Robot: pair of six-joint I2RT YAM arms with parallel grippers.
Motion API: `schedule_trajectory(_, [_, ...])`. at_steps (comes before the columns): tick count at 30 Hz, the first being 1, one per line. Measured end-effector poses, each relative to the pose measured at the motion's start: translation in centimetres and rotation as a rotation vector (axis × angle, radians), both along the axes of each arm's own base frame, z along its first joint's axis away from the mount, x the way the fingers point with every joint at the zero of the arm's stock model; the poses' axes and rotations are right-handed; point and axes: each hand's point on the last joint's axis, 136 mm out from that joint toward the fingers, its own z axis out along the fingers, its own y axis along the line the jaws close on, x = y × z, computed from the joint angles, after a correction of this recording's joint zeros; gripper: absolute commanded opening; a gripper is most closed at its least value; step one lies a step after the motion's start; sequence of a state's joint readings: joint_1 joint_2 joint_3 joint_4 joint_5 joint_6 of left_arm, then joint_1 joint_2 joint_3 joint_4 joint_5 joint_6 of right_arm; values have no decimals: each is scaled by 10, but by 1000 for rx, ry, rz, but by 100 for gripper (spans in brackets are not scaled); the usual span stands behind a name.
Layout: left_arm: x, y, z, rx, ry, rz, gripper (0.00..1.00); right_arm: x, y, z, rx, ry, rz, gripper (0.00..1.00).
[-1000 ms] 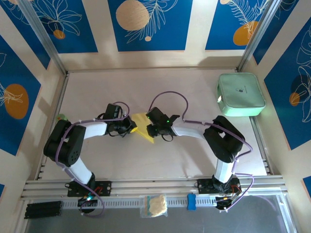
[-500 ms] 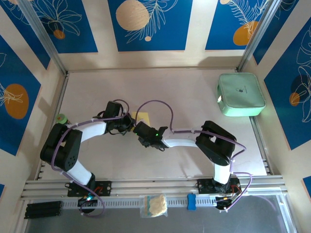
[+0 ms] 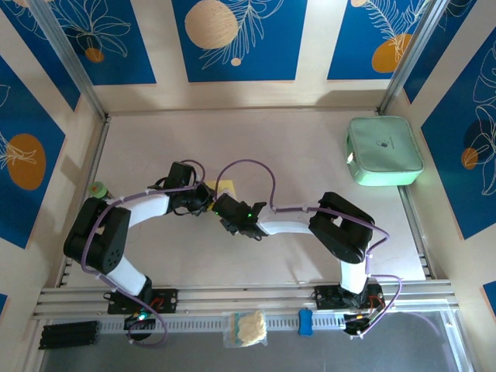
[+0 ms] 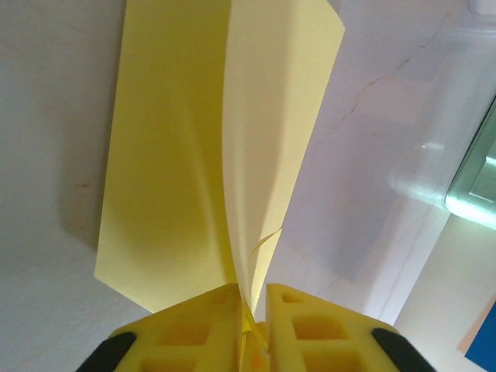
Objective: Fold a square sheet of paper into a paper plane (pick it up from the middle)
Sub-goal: Fourth fold the wing at the center of the table.
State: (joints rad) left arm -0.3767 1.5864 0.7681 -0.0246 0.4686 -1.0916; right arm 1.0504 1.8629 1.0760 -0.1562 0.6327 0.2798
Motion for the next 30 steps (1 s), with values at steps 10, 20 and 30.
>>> schedule_trajectory(10, [1, 22, 28, 23, -105, 49, 29, 1, -10, -7, 45, 57, 3, 6])
schedule_trajectory(20, [-18, 11, -4, 30, -50, 2, 16, -6, -10, -10, 155, 164, 55, 5])
schedule_trajectory(30, [-18, 1, -22, 23, -24, -22, 10, -8, -7, -10, 253, 239, 74, 3])
